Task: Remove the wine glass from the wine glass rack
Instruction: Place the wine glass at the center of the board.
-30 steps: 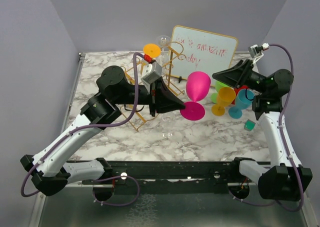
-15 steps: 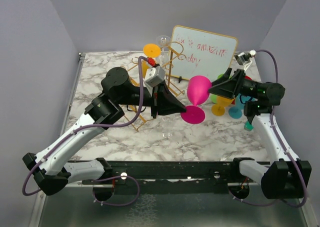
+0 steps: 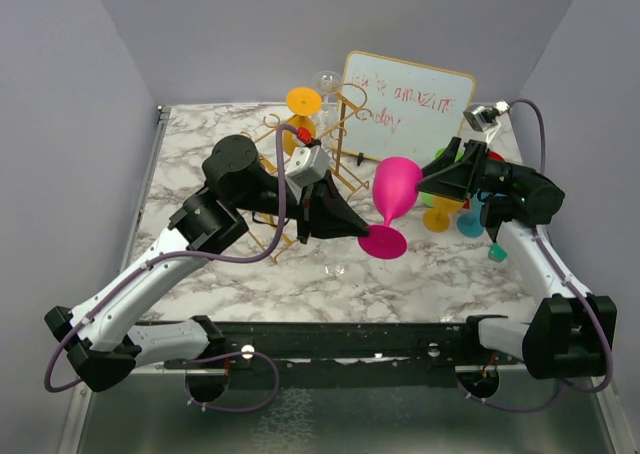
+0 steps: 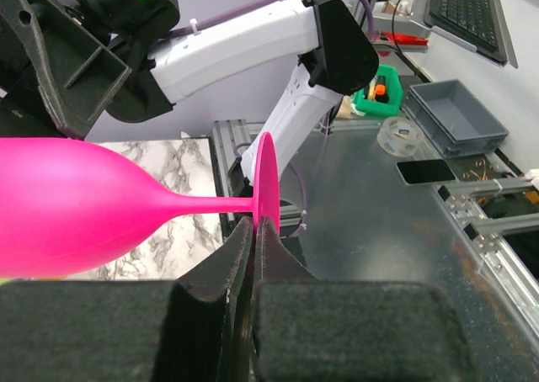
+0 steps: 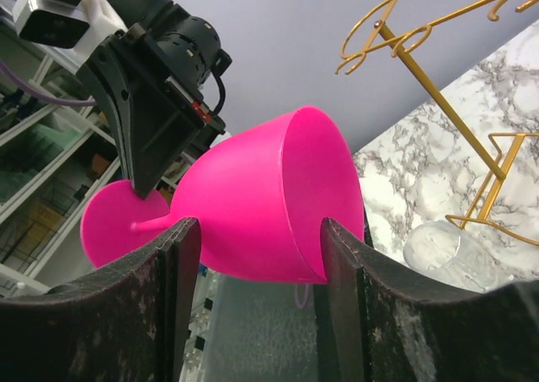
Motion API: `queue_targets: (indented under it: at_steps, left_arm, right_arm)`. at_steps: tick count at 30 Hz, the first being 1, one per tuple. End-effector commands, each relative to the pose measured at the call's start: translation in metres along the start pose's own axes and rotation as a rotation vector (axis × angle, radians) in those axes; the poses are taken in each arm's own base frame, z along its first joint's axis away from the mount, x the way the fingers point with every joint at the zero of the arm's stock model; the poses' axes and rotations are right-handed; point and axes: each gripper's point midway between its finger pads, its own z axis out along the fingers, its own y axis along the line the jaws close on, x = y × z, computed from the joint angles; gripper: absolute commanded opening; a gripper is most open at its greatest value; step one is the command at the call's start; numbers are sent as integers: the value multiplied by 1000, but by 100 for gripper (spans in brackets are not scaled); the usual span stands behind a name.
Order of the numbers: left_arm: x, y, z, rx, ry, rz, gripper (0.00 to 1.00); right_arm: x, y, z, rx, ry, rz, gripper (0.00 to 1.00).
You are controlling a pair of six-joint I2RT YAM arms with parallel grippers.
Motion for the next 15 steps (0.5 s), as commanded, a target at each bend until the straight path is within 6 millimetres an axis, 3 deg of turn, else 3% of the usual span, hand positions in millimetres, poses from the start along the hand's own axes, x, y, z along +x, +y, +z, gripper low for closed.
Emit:
queue_targets:
  at_steps: [1, 8, 15]
  left_arm:
    - [11, 19, -4, -48, 19, 18, 0]
    - [19, 42, -17, -163, 10, -19, 0]
    - [23, 46, -25, -158, -7, -21, 0]
  right_arm:
    - [9, 21, 3, -48, 54, -72, 60]
    - [14, 22, 1, -43, 63, -78, 51]
    - [16, 32, 1, -55, 69, -107, 40]
